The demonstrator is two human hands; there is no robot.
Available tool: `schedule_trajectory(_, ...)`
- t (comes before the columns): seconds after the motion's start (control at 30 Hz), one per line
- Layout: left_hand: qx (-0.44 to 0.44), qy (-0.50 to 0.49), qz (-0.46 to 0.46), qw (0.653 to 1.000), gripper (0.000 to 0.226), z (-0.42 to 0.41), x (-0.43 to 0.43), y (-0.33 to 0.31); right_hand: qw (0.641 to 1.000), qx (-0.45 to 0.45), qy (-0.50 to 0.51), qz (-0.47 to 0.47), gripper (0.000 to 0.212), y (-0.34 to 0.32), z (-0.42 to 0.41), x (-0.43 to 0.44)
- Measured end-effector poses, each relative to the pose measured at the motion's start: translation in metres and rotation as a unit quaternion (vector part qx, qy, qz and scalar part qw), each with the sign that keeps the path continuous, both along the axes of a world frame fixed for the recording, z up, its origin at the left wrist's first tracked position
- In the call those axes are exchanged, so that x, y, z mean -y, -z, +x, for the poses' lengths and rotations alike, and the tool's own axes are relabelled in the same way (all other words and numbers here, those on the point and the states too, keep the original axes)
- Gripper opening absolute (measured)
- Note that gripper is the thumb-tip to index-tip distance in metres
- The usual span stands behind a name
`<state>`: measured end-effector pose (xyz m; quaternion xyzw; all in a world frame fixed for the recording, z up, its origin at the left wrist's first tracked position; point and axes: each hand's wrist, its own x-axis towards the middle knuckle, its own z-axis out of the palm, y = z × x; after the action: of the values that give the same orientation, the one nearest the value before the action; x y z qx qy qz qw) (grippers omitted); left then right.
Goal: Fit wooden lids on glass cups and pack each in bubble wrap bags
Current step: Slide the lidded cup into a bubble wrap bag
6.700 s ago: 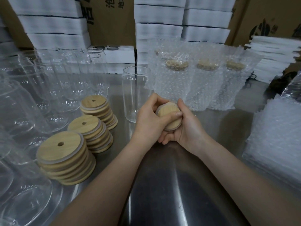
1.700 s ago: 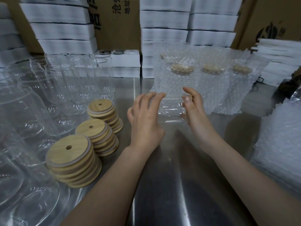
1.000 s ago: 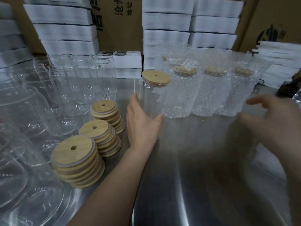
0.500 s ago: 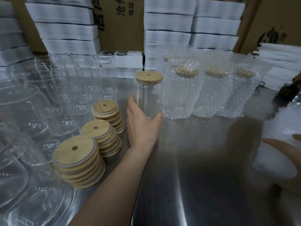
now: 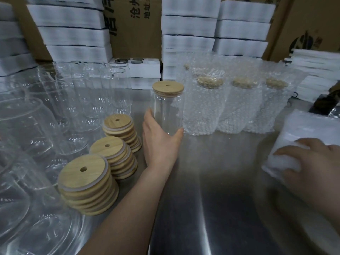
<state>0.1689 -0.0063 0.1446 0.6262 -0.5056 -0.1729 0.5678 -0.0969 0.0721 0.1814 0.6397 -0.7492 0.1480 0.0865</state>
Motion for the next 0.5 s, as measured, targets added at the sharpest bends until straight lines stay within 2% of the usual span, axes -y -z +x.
schedule_trajectory(0.1, -0.002, 0.000, -0.002, 1.000, 0.099, 0.000, 0.000, 0.001, 0.999, -0.027, 0.004, -0.026, 0.045, 0.004, 0.009, 0.005)
schedule_trajectory(0.2, -0.003, 0.003, -0.003, 1.000, 0.101, 0.000, 0.001, 0.001, 0.998, -0.023, 0.024, 0.059, 0.087, -0.003, 0.014, 0.007)
schedule_trajectory(0.27, -0.005, 0.006, -0.005, 1.000, 0.105, -0.001, 0.001, 0.001, 0.994, -0.002, 0.021, 0.103, 0.097, -0.014, 0.013, 0.009)
schedule_trajectory(0.33, -0.008, 0.006, -0.012, 1.000, 0.109, -0.001, 0.001, 0.002, 0.996, 0.031, 0.022, 0.085, 0.093, -0.021, 0.012, 0.013)
schedule_trajectory(0.37, -0.008, 0.003, -0.015, 1.000, 0.111, -0.002, 0.001, 0.003, 0.997, 0.040, 0.023, 0.065, 0.085, -0.022, 0.011, 0.016)
schedule_trajectory(0.5, 0.009, -0.008, -0.027, 1.000, 0.110, -0.002, 0.002, 0.004, 0.997, 0.063, 0.034, -0.018, 0.033, -0.013, 0.002, 0.028)
